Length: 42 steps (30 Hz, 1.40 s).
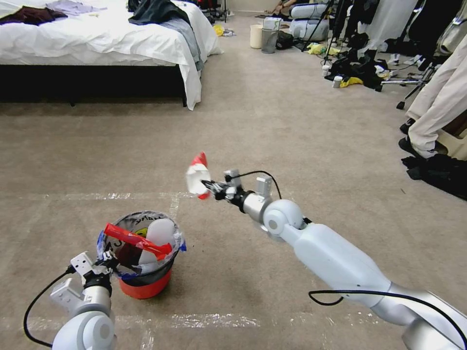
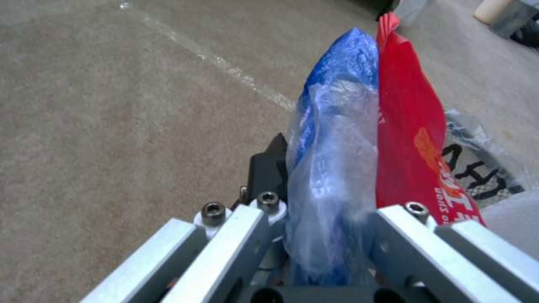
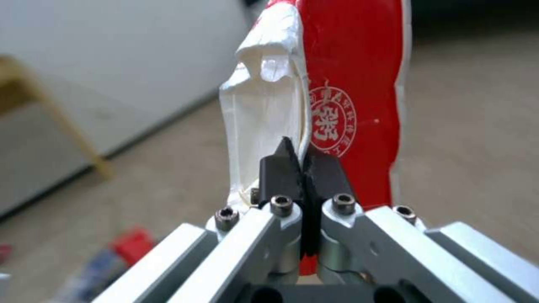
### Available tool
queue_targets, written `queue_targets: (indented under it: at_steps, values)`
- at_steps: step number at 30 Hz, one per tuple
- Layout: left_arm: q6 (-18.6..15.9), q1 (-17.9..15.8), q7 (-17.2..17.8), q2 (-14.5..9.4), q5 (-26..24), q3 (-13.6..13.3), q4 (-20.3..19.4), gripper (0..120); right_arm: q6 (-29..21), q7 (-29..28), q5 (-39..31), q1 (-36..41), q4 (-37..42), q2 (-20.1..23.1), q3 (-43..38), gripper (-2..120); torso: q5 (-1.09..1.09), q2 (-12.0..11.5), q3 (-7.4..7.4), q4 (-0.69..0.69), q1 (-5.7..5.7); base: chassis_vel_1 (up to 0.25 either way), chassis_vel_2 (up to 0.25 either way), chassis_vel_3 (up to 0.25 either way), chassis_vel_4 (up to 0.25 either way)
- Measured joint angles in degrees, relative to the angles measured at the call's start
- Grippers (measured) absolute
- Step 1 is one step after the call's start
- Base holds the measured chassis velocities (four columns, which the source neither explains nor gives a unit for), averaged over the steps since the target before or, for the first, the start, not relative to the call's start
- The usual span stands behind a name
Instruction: Pick up the trash bin and place the garbage on the floor into it.
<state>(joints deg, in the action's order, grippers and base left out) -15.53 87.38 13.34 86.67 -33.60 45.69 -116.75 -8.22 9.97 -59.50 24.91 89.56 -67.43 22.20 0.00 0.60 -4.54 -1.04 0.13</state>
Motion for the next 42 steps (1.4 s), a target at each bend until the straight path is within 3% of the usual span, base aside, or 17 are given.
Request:
queue_targets:
  at_steps: [5,11,29,42]
  values:
    - [-0.40,-0.02,-0.07,0.42,-0.58,-0.44,-0.51,5,3.15,4.13,0.83,-1.73,-0.54,-2.78,2.77,0,0.00,0.00,0.00,0.00,0.00,0.000,0.000,0.000,0.000]
    - [-0.76,-0.03,-0.08,0.82,-1.21,-0.72,-1.38,5,3.33,5.91,1.81,-1.94,-0.99,-4.20,5.06,0,0.00,0.00,0.00,0.00,0.00,0.000,0.000,0.000,0.000]
    - [-1.36,-0.16,0.19,1.26,-2.93,-0.89,-2.59,5,2.85,8.05,7.99,1.82,-1.62,-2.79,9.52,0,0.00,0.00,0.00,-0.02,0.00,0.000,0.000,0.000,0.000]
    - [-1.62,-0.20,0.63,1.00,-3.98,-0.35,-2.75,5,2.80,7.17,9.79,3.82,1.50,0.19,9.73,46,0.01,0.00,0.00,-0.01,0.00,0.000,0.000,0.000,0.000]
